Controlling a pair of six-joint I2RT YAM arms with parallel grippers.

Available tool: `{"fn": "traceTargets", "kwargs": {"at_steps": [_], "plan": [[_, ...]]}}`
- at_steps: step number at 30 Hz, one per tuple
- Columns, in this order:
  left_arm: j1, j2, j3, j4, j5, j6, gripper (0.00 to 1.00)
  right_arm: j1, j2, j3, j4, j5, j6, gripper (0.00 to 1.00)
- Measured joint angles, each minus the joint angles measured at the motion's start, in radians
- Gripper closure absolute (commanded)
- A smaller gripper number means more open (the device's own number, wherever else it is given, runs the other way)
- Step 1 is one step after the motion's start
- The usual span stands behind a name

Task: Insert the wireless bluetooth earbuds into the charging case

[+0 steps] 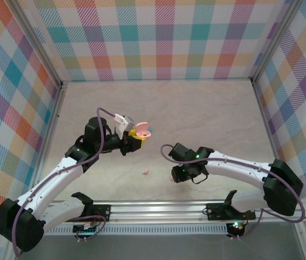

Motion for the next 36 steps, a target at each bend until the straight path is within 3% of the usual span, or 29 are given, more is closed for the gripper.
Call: {"fn": "traceTargets", "kwargs": {"at_steps": [9, 36], "plan": [[0.0, -0.019, 0.01, -0.059, -0.019, 0.014, 0.91, 0.072, 0.094, 0.0, 0.047, 0.041, 0.01, 0.57], [0.0, -0.055, 0.012, -0.081, -0.044, 0.011, 0.91, 0.074, 0.338, 0.139, 0.056, 0.048, -0.068, 0.65]]}}
